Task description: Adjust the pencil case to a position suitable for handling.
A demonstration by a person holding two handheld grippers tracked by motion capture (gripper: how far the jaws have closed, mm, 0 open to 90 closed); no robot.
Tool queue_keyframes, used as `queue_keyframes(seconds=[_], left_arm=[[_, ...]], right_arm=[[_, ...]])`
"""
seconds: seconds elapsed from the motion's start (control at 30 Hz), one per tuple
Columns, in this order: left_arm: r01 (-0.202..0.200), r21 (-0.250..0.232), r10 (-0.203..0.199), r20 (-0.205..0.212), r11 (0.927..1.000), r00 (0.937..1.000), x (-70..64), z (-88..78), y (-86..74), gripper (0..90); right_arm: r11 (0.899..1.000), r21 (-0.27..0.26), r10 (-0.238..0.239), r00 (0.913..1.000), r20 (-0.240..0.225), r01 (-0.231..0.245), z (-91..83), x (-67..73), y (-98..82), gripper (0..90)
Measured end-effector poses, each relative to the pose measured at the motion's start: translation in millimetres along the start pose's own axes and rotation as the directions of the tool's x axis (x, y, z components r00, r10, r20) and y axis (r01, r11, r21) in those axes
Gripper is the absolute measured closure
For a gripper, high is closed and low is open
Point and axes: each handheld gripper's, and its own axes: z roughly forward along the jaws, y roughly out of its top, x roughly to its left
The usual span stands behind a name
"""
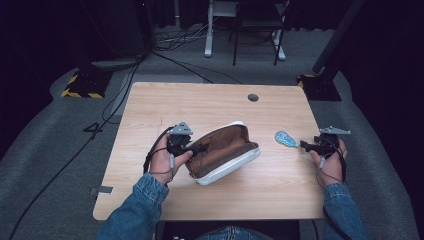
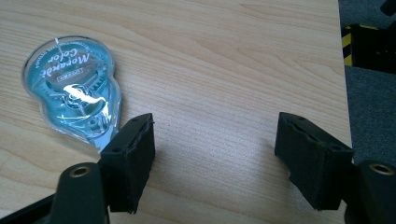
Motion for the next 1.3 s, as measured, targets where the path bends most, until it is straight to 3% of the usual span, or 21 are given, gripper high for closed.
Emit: queue_keyframes(seconds=[0.3, 0.4, 0.6, 0.73, 1.0, 1.3], left_arm=[[-0.061, 0.017, 0.059, 0.084, 0.9980, 0.9947, -15.3, 12.4, -0.1, 84.6], [-0.072, 0.025, 0.068, 0.135, 0.9970, 0.9885, -20.8, 19.4, -1.4, 84.6], [-0.099, 0.046, 0.090, 0.176, 0.9940, 0.9803, -27.5, 30.9, -5.5, 84.6], [-0.106, 0.067, 0.089, 0.220, 0.9920, 0.9714, -32.3, 43.5, -11.3, 84.6], [-0.133, 0.108, 0.100, 0.267, 0.9851, 0.9583, -39.4, 62.6, -19.9, 84.5], [-0.144, 0.130, 0.104, 0.273, 0.9811, 0.9563, -38.0, 73.4, -28.4, 84.5]], right_arm=[[1.000, 0.000, 0.000, 1.0000, 0.000, 0.000, -0.1, 0.2, -0.1, 28.7], [1.000, 0.000, 0.000, 1.0000, 0.001, 0.000, -0.1, 0.2, -0.1, 28.7], [1.000, 0.000, -0.001, 1.0000, 0.000, 0.001, -0.2, 0.3, -0.2, 28.7], [1.000, 0.000, -0.001, 1.0000, 0.000, 0.001, -0.2, 0.4, -0.2, 28.7], [1.000, 0.001, -0.001, 1.0000, -0.003, 0.001, -0.5, 0.7, -0.4, 28.7], [1.000, 0.001, -0.002, 1.0000, -0.003, 0.002, -0.5, 0.7, -0.4, 28.7]])
